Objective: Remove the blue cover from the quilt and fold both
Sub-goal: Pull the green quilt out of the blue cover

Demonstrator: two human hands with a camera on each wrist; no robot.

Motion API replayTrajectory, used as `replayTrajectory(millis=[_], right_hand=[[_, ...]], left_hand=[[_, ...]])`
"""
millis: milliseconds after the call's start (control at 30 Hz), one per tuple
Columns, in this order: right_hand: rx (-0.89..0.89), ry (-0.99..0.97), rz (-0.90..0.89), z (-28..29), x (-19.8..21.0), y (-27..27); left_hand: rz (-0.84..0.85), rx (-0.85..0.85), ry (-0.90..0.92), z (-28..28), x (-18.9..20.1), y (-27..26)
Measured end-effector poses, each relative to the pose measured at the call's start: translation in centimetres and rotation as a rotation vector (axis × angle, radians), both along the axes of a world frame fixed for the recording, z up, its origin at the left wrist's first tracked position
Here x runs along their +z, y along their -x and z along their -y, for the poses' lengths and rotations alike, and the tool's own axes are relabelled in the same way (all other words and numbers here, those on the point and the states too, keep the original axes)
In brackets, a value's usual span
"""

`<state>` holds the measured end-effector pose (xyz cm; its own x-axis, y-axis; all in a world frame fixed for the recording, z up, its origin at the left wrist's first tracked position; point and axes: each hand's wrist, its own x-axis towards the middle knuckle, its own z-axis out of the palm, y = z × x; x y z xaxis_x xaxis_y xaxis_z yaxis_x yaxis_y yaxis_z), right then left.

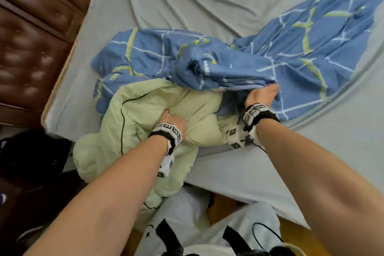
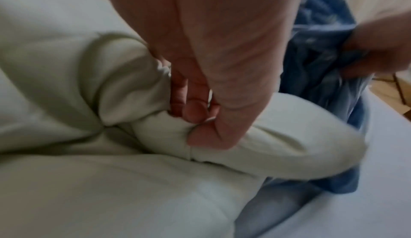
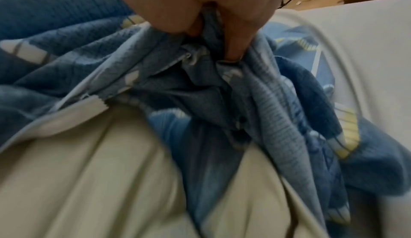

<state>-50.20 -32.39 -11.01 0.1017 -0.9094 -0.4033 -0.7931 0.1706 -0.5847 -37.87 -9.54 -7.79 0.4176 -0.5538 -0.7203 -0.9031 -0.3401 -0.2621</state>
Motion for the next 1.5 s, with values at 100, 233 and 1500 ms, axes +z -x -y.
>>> replayTrajectory(millis=[100, 233, 1500], right_hand=[[0.011, -0.135, 0.13, 1.0, 1.6, 0.2], [0.273, -0.307, 0.126, -2.0, 1.7, 2.2], [0.029, 0.015, 0.31, 6.9, 14.5, 16.6]], left_hand=[[-0.008, 0.07, 0.044, 0.1, 1.6, 0.2], [-0.02, 0.264, 0.329, 3.8, 4.4, 2.2], [-0.348, 0.658, 0.32, 4.5, 9.7, 19.0]])
